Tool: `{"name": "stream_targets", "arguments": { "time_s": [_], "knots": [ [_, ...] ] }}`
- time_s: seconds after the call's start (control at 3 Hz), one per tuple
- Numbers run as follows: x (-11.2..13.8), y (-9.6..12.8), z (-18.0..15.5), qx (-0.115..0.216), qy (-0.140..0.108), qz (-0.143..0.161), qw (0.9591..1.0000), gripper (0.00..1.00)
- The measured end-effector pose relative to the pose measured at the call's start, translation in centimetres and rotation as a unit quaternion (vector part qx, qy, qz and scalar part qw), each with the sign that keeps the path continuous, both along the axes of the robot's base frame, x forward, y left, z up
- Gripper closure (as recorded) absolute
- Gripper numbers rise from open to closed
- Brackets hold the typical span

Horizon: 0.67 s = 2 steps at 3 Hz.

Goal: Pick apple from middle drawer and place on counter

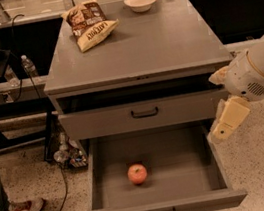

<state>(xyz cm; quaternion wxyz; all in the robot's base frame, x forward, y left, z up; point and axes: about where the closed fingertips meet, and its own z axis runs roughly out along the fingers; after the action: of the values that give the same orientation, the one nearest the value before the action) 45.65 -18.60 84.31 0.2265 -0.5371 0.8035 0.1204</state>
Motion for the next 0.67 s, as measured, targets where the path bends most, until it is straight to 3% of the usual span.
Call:
{"name": "stream_targets", "arguments": {
  "time_s": [0.33,0.67],
  "knots": [
    [0.0,0.0,0.0,0.000,0.000,0.000,1.0000,0.00],
    [-0.5,1.0,-3.1,0.016,0.008,-0.020,0.9996,0.00]
  ]
}}
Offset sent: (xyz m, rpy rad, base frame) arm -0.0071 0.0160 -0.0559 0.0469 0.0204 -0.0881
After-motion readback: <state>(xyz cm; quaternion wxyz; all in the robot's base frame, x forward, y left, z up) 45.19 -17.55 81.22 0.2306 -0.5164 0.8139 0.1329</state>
